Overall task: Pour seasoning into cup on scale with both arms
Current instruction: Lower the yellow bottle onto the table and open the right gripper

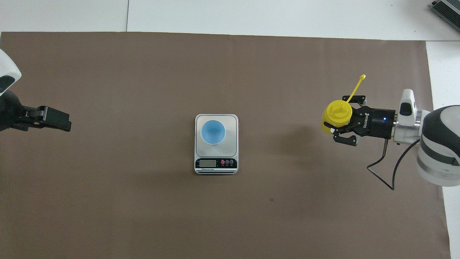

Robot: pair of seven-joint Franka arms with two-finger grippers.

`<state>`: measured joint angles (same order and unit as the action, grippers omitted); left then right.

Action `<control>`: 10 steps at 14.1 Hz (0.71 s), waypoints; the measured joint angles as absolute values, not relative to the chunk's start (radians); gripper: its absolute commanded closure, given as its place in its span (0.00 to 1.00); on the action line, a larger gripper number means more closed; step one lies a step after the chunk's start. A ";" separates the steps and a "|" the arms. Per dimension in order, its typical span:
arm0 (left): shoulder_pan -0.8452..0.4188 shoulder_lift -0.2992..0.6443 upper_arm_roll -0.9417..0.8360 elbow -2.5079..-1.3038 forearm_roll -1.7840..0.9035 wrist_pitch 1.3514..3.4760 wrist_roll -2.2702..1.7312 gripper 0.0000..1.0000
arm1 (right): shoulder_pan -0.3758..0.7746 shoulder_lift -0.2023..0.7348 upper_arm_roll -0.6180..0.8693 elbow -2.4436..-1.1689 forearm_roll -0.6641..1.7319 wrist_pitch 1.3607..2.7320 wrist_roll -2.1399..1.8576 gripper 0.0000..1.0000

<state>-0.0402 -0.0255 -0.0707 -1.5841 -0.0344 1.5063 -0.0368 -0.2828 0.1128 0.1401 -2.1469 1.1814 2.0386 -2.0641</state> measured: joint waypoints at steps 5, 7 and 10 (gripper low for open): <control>-0.040 -0.025 -0.071 -1.584 -0.034 1.506 -0.037 0.00 | -0.329 0.208 0.141 -2.199 1.347 1.966 -2.238 1.00; -0.040 -0.025 -0.071 -1.584 -0.034 1.506 -0.037 0.00 | -0.359 0.265 0.140 -2.199 1.370 1.942 -2.307 0.01; -0.040 -0.025 -0.071 -1.584 -0.034 1.506 -0.037 0.00 | -0.368 0.283 0.141 -2.194 1.375 1.930 -2.321 0.00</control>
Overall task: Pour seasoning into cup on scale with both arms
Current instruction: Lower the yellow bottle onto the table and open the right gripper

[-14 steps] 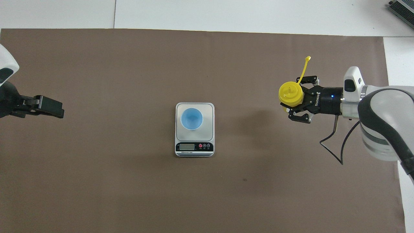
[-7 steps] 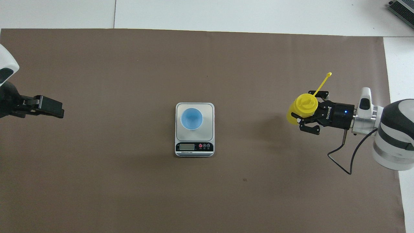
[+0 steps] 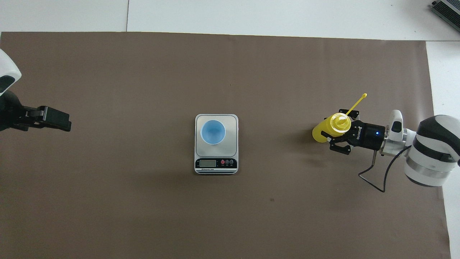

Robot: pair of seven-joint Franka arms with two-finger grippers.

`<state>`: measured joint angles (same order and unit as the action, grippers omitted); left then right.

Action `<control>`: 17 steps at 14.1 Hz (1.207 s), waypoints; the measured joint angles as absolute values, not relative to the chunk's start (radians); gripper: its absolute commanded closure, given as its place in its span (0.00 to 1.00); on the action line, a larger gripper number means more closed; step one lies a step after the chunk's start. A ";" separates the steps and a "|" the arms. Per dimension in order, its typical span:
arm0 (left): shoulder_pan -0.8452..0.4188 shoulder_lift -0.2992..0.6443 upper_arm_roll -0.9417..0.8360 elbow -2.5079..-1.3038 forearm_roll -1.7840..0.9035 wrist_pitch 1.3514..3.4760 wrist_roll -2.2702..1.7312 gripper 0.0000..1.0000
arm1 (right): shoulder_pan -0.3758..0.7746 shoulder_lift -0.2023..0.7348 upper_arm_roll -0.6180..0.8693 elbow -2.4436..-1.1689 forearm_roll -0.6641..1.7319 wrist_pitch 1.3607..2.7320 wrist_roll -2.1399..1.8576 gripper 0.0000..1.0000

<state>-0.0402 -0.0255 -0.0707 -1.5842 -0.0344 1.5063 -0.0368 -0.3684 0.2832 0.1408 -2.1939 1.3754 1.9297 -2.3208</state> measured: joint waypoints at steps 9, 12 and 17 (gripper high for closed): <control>-0.040 -0.025 -0.071 -1.584 -0.034 1.506 -0.037 0.00 | -0.430 0.277 0.139 -2.189 1.255 1.925 -2.325 0.00; -0.040 -0.025 -0.071 -1.584 -0.034 1.506 -0.037 0.00 | -0.457 0.269 0.133 -2.182 1.103 1.926 -2.325 0.00; -0.040 -0.025 -0.071 -1.584 -0.034 1.506 -0.037 0.00 | -0.460 0.144 0.129 -2.113 0.818 1.968 -2.010 0.00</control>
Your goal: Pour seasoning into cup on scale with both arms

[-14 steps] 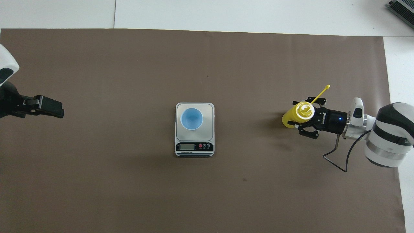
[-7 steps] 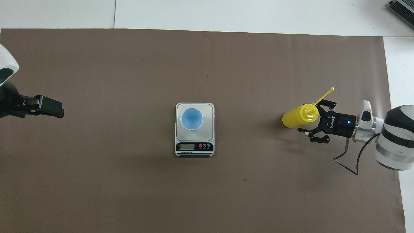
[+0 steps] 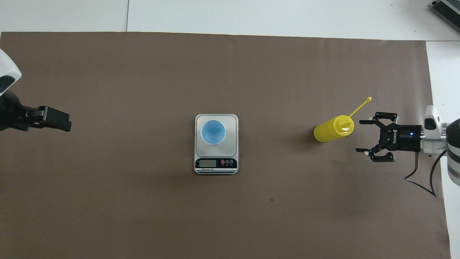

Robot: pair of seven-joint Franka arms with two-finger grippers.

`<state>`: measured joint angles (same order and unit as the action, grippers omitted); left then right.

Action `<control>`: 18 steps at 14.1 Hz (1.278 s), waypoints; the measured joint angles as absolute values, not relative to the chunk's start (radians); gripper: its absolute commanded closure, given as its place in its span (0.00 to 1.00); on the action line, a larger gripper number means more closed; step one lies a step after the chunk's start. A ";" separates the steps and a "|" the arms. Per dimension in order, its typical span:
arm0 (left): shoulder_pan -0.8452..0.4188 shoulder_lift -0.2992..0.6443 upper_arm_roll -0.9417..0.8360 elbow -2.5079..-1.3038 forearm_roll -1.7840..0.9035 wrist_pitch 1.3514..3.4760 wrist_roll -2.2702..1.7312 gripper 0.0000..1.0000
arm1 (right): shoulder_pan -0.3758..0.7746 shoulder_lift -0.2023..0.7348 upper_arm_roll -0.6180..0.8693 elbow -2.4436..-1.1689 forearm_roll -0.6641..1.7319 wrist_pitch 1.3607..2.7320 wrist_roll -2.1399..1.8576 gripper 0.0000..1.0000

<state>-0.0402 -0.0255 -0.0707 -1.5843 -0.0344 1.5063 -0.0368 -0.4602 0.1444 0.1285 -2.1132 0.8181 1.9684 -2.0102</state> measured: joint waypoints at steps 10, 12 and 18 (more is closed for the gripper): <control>-0.040 -0.025 -0.071 -1.584 -0.034 1.506 -0.037 0.00 | -0.276 -0.114 0.140 -2.095 0.389 1.966 -0.958 0.00; -0.040 -0.025 -0.071 -1.584 -0.034 1.506 -0.037 0.00 | -0.224 -0.153 0.143 -2.075 0.340 1.940 -0.818 0.00; -0.040 -0.025 -0.071 -1.584 -0.034 1.506 -0.037 0.00 | -0.069 -0.157 0.151 -1.968 0.051 1.915 -0.260 0.00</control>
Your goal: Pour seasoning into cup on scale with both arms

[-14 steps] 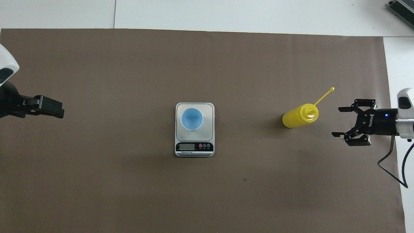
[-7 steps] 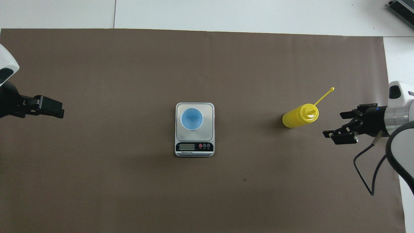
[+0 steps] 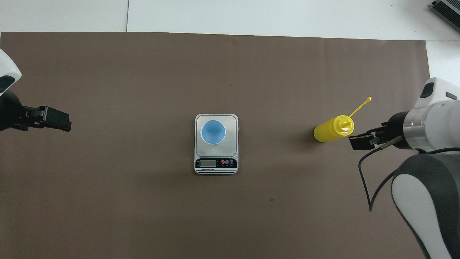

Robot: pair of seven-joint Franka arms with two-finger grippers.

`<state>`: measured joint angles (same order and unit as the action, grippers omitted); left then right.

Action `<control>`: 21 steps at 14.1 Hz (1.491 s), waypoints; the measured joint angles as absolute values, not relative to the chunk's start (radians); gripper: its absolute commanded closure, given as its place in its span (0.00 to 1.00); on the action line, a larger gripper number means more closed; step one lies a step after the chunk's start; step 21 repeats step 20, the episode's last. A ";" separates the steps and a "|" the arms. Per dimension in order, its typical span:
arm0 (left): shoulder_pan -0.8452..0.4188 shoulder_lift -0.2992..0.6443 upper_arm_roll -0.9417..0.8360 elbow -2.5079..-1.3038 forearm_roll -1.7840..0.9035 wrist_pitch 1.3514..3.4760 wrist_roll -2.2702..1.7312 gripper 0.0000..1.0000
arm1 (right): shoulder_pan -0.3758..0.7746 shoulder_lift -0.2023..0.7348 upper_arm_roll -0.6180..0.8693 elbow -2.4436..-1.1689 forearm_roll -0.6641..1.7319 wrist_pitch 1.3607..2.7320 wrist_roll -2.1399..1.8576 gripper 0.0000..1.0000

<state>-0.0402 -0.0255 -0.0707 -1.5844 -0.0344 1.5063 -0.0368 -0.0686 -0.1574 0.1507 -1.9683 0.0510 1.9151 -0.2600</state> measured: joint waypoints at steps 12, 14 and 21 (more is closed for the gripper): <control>-0.040 -0.025 -0.071 -1.584 -0.034 1.506 -0.037 0.00 | -0.060 -0.048 0.146 -1.692 -0.007 1.647 0.087 0.00; -0.040 -0.025 -0.071 -1.584 -0.034 1.506 -0.037 0.00 | -0.060 -0.048 0.144 -1.692 -0.007 1.638 0.090 0.00; -0.040 -0.025 -0.071 -1.584 -0.034 1.506 -0.037 0.00 | -0.061 -0.048 0.142 -1.698 -0.007 1.628 0.130 0.00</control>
